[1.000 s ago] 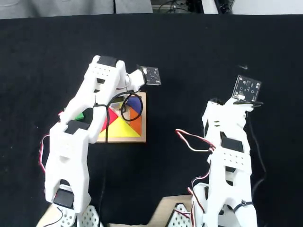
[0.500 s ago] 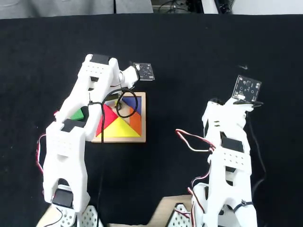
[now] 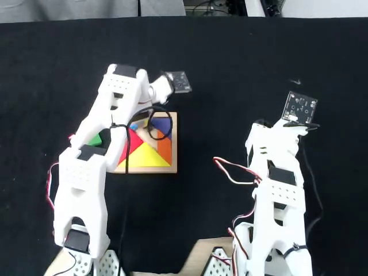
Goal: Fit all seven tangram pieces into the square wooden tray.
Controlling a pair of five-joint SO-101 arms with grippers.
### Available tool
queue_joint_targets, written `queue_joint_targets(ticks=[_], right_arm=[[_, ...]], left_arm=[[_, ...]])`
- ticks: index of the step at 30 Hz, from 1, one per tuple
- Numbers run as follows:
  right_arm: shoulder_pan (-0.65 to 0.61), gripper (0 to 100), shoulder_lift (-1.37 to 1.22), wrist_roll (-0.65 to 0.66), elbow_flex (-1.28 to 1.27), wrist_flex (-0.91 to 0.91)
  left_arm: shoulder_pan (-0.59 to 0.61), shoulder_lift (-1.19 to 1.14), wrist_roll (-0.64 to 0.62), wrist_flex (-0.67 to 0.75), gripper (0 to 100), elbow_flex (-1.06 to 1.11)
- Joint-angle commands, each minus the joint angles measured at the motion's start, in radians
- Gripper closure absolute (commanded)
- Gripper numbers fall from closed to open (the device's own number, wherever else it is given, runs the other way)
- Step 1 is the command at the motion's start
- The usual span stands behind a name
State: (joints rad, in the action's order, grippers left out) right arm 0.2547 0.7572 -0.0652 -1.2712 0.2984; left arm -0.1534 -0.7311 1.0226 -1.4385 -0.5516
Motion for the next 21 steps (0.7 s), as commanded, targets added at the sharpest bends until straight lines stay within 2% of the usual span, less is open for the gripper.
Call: queue_joint_targets(ticks=[1,7,10,12,16,19,21], right_arm=[[-0.014,98.4,0.027,0.002,0.01,-0.02],[-0.014,98.4,0.027,0.002,0.01,-0.02],[-0.014,98.4,0.027,0.002,0.01,-0.02],[-0.014,98.4,0.027,0.002,0.01,-0.02],[-0.014,98.4,0.027,0.002,0.01,-0.02],[-0.014,98.4,0.027,0.002,0.008,-0.02],[-0.014,98.4,0.027,0.002,0.007,-0.02]], left_arm=[[0.001,0.02,-0.025,-0.078,81,-0.154],[0.022,0.015,-0.014,-0.172,82,-0.28],[0.042,0.02,0.038,-0.278,86,-0.346],[0.061,0.02,0.028,-0.324,91,-0.414],[0.131,0.02,-0.262,-0.319,97,-0.533],[0.214,0.04,-0.473,-0.325,93,-0.556],[0.274,0.106,-0.532,-0.325,88,-0.532]])
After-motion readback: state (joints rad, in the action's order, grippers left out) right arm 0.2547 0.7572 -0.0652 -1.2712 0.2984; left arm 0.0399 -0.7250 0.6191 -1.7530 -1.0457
